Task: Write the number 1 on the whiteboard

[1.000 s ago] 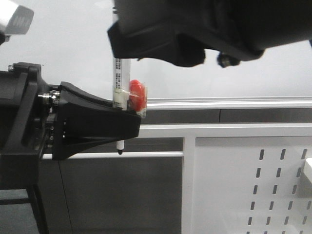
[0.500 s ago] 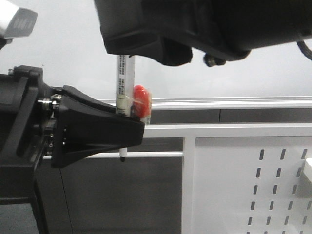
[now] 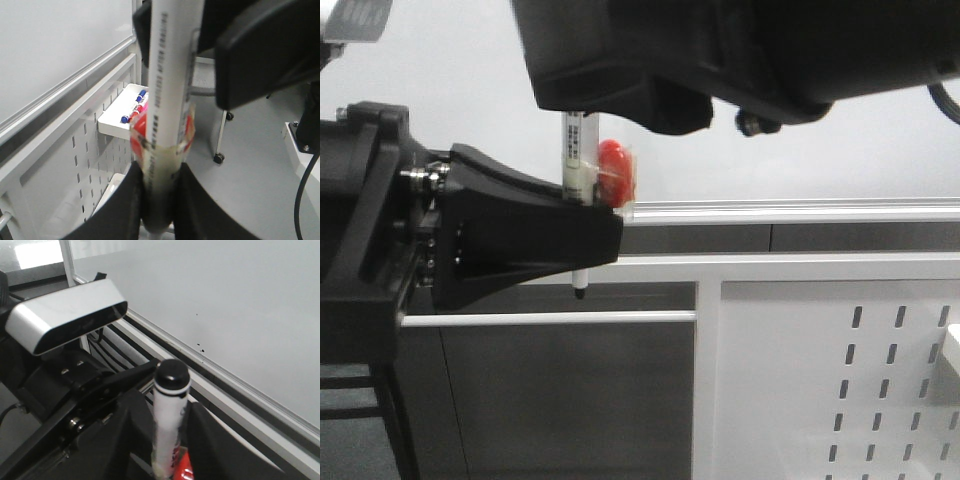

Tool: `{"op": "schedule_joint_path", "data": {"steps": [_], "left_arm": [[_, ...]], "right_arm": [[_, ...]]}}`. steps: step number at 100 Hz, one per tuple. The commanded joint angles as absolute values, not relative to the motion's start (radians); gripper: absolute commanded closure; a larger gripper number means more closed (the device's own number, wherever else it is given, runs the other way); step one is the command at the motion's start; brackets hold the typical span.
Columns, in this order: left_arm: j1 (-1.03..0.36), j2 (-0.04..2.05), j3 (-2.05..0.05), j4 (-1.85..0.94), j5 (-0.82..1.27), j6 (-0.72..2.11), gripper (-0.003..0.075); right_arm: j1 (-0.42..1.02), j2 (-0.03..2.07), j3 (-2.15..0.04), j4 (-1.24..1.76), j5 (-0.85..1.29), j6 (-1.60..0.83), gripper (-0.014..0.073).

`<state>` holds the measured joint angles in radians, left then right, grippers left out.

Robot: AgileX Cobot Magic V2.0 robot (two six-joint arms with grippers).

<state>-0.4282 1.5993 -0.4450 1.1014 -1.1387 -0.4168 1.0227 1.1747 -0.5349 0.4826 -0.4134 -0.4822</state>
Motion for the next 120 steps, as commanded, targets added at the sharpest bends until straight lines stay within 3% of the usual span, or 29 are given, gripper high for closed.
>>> {"op": "schedule_joint_path", "data": {"steps": [1,50,83,92,109,114,120], "left_arm": [[-0.437,1.566,-0.472,1.083,-1.350,-0.436,0.0741],[-0.437,1.566,-0.476,1.124,-1.350,-0.441,0.0741],[-0.437,1.566,-0.476,1.118,-1.350,-0.441,0.0729],[-0.437,1.566,-0.476,1.118,-1.350,-0.434,0.0615],[-0.437,1.566,-0.476,1.079,-1.350,-0.434,0.0229],[-0.435,1.566,-0.476,1.071,-1.350,-0.434,0.0176],[-0.433,1.566,-0.476,1.066,-1.350,-0.434,0.0167]], "right_arm": [[1.023,1.158,-0.570,0.460,-0.491,-0.492,0.0385],[1.023,1.158,-0.570,0.460,-0.514,-0.492,0.0654],[1.023,1.158,-0.570,0.460,-0.516,-0.492,0.0663],[1.023,1.158,-0.570,0.460,-0.514,-0.492,0.0663],[1.023,1.158,-0.570,0.460,-0.513,-0.492,0.0663],[1.023,1.158,-0.570,0.460,-0.513,-0.492,0.0663],[1.023,1.158,-0.570,0.460,-0.515,-0.492,0.0663]]}}
